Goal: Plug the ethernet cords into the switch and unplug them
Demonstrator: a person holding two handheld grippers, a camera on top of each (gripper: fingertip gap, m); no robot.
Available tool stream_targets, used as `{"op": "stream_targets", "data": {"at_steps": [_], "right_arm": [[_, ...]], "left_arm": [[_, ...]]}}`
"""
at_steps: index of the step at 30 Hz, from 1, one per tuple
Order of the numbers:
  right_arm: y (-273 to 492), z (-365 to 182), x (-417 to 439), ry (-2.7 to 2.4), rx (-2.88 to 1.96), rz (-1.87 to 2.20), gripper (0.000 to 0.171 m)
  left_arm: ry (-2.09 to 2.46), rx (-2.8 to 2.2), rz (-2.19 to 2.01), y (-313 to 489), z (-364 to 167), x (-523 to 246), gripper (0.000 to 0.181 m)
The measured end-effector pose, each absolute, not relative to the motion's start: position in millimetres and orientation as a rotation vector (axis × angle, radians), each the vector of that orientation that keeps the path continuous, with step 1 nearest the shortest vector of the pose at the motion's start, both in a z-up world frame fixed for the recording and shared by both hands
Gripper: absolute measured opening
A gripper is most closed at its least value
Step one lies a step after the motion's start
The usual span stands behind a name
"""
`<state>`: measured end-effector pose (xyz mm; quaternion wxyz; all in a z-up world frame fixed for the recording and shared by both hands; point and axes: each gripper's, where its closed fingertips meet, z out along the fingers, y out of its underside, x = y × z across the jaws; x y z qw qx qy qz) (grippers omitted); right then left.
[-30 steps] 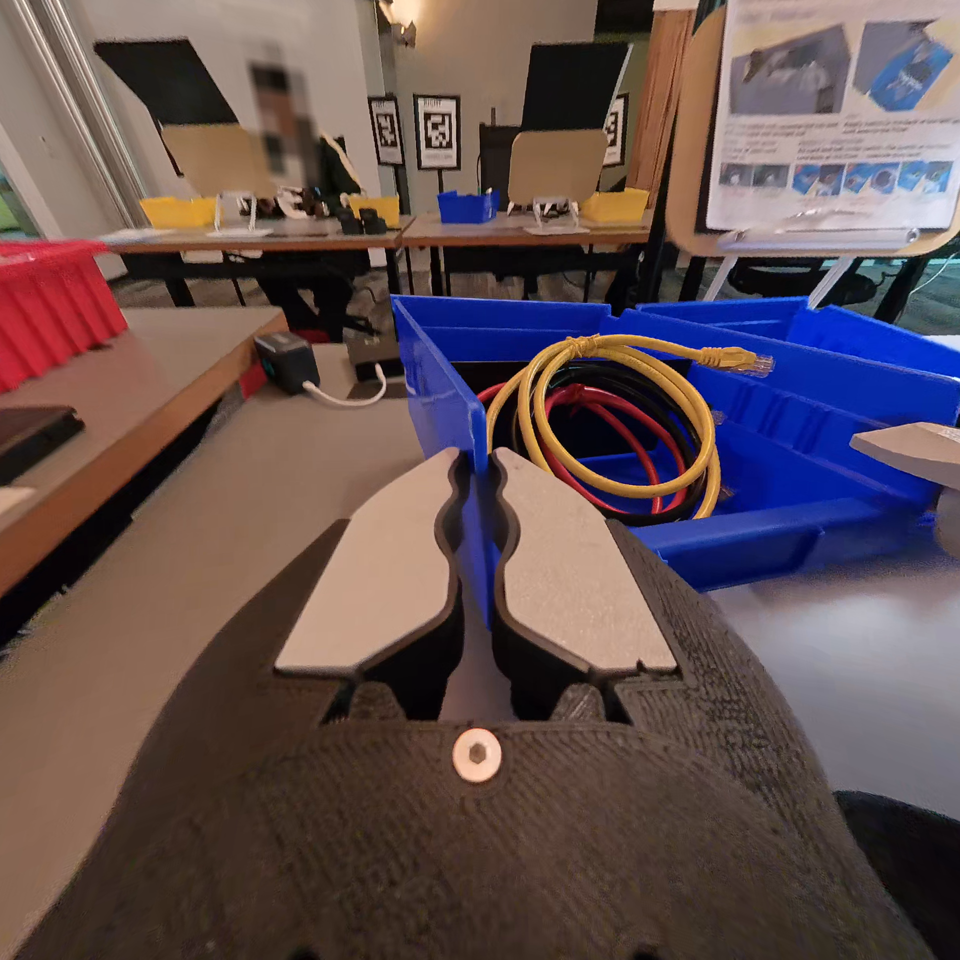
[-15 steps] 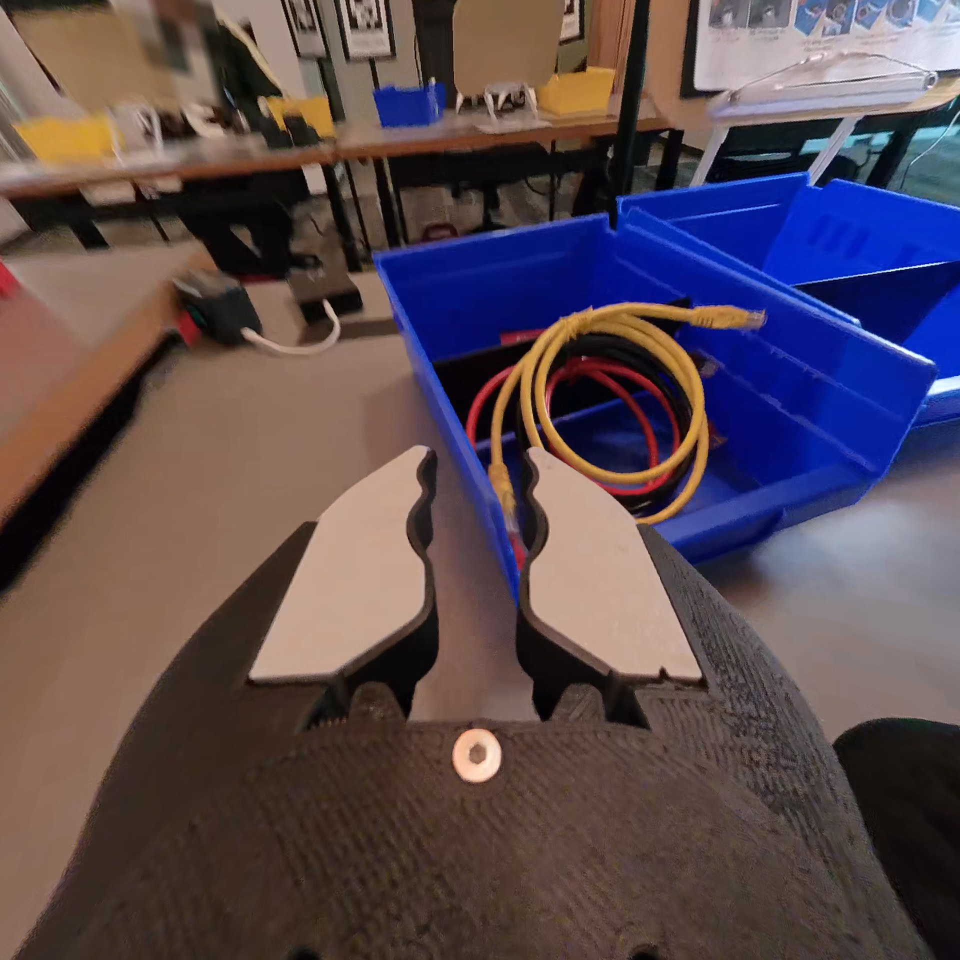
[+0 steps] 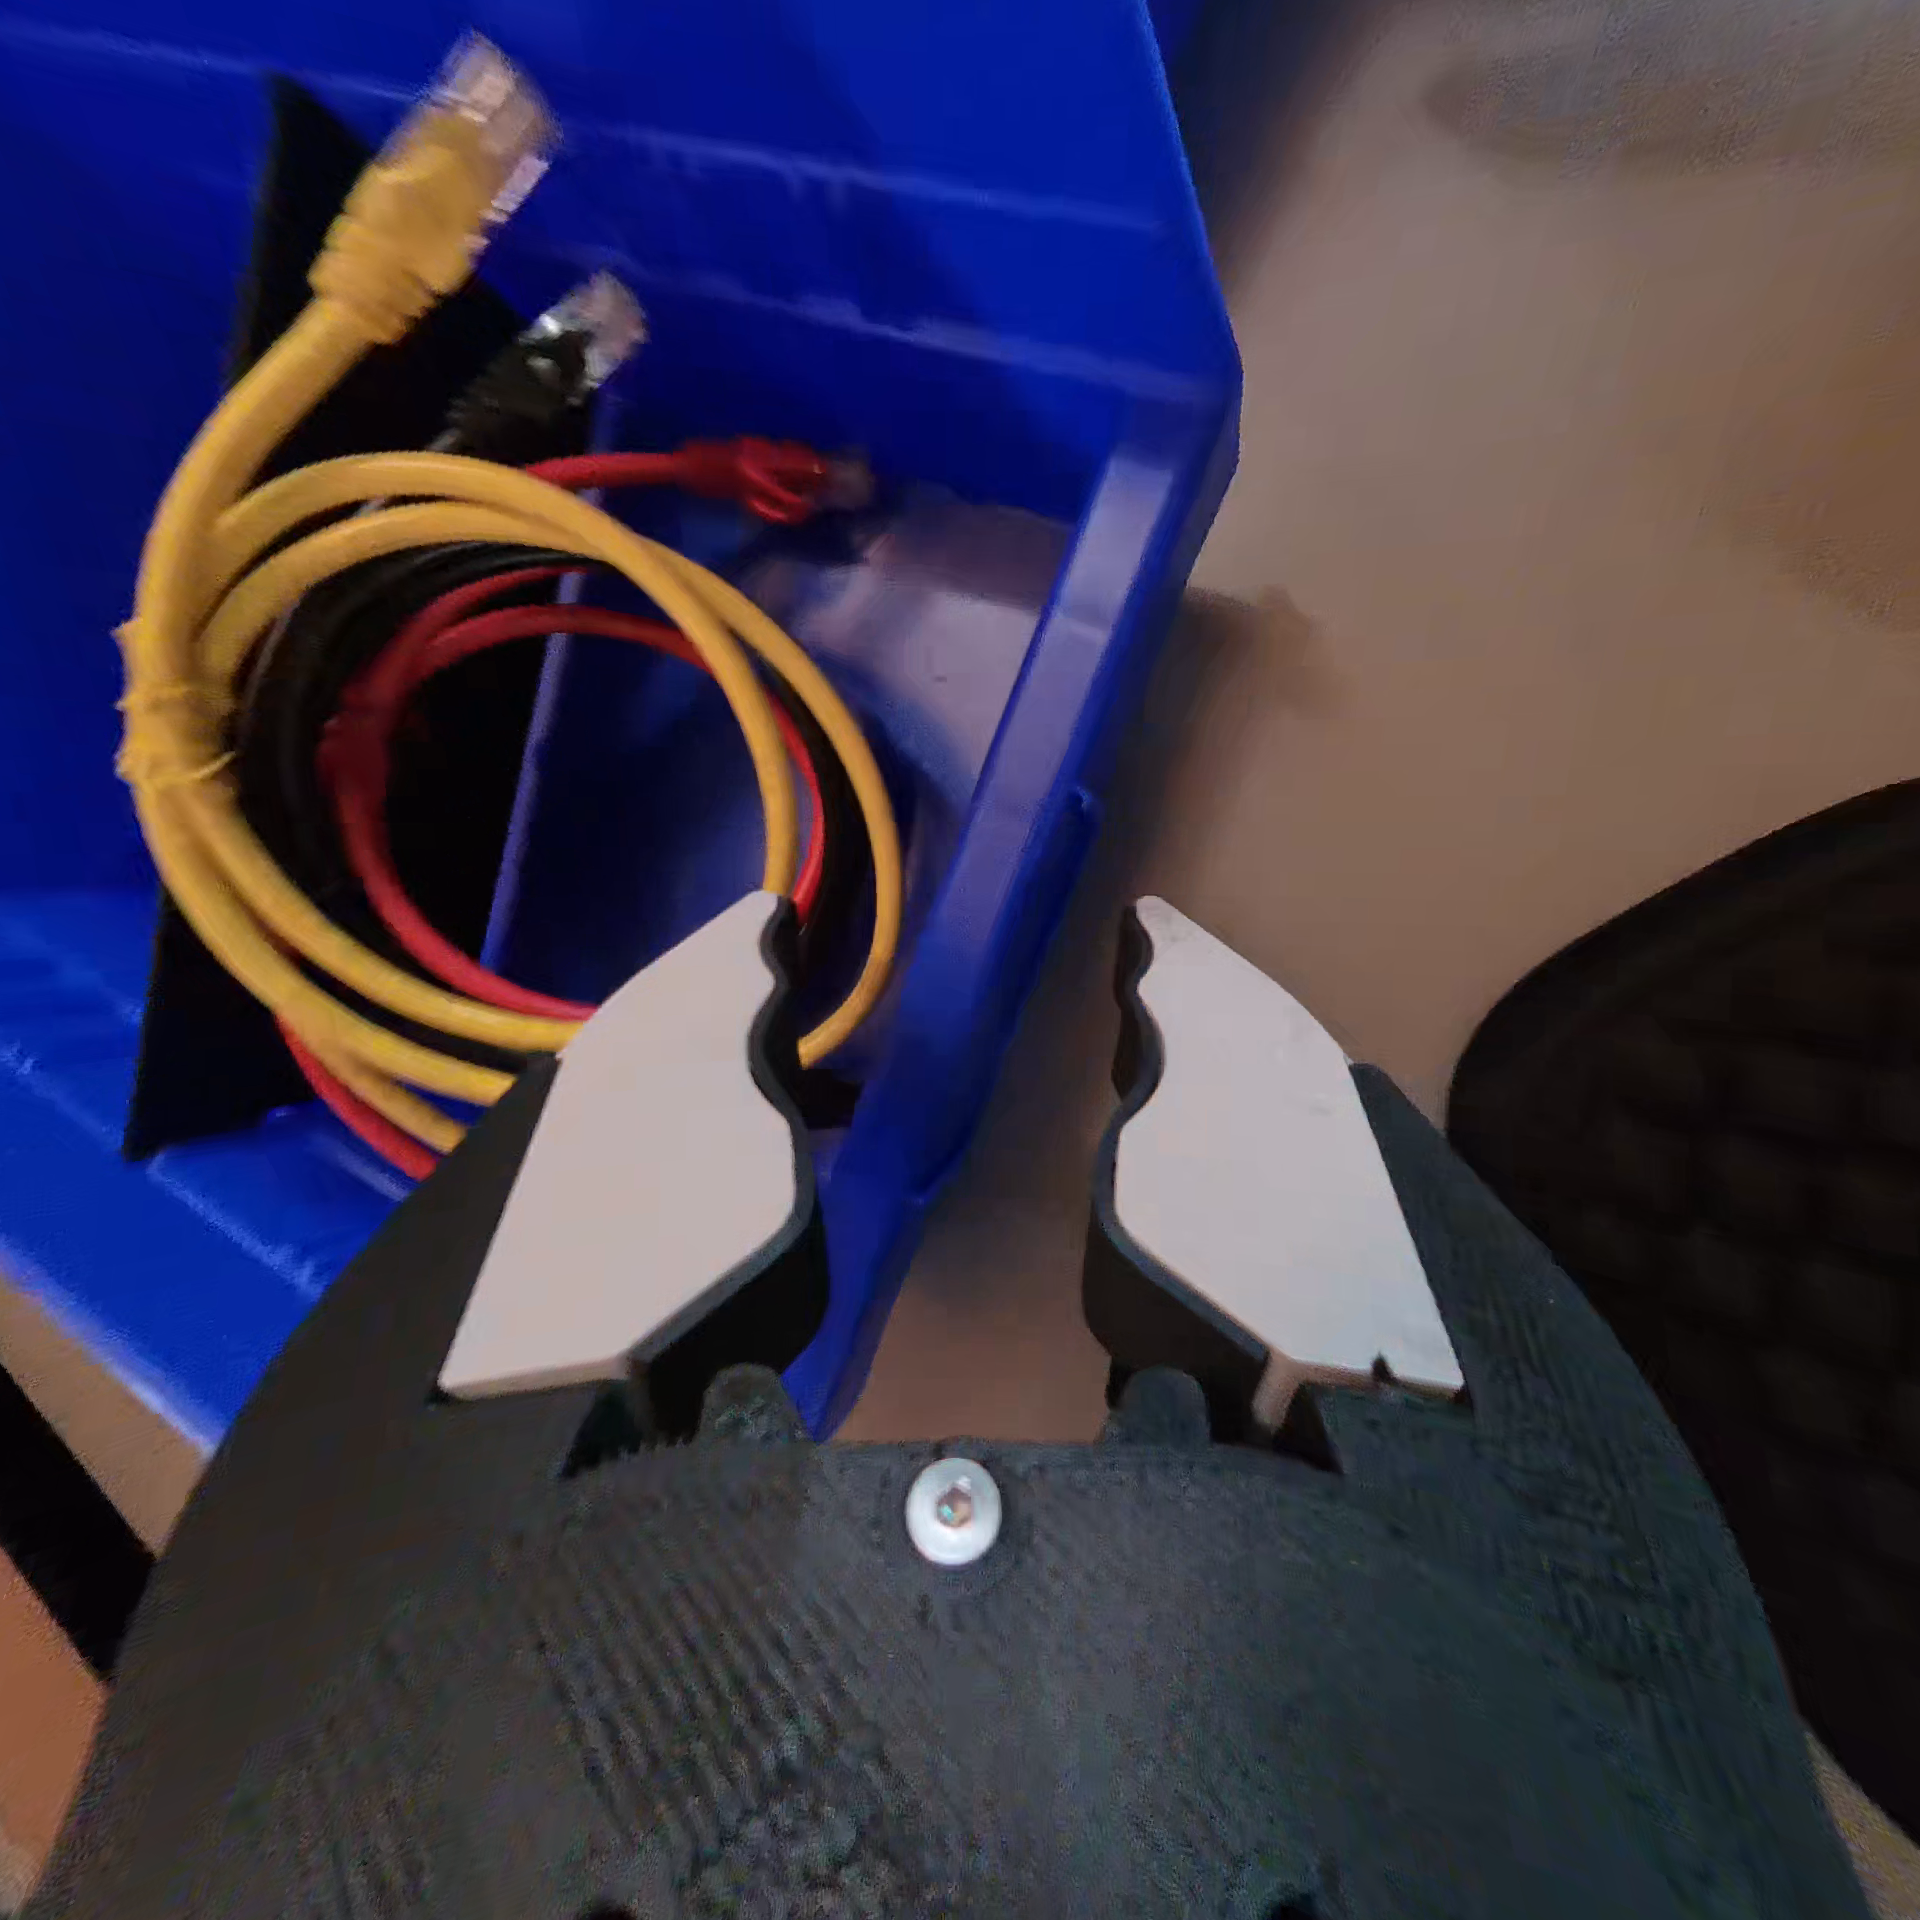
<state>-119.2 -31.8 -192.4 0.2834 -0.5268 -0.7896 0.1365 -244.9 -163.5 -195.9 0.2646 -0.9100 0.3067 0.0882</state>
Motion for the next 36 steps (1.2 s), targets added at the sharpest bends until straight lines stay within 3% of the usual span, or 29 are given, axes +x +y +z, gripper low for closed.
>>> {"op": "stream_targets", "data": {"at_steps": [1,4,6,15,25,36], "right_arm": [[-30.8,-199.5,-118.5,-2.143,-1.419,0.332,0.059],[-27.9,-213.2,-112.5,-2.2,-1.401,0.254,0.036],[-23.6,-213.8,-108.6,-2.188,-1.36,0.227,0.03],[-24.5,-213.7,-33.4,-2.062,-1.511,0.153,0.027],[45.8,-214.2,73.0,-1.847,-1.741,0.029,0.027],[103.9,-213.7,117.4,-1.816,-1.83,-0.071,0.03]], "left_arm": [[0.88,-2.484,0.257,-162.0,-202.7,-245.5,0.056],[0.99,-2.521,0.271,-158.1,-215.9,-244.0,0.041],[1.024,-2.53,0.231,-157.4,-218.7,-240.2,0.035],[1.042,-2.52,0.289,-150.8,-219.0,-218.3,0.027],[0.947,-2.491,0.215,-127.4,-219.5,-205.6,0.026],[0.915,-2.497,0.223,-88.4,-219.8,-233.1,0.026]]}}
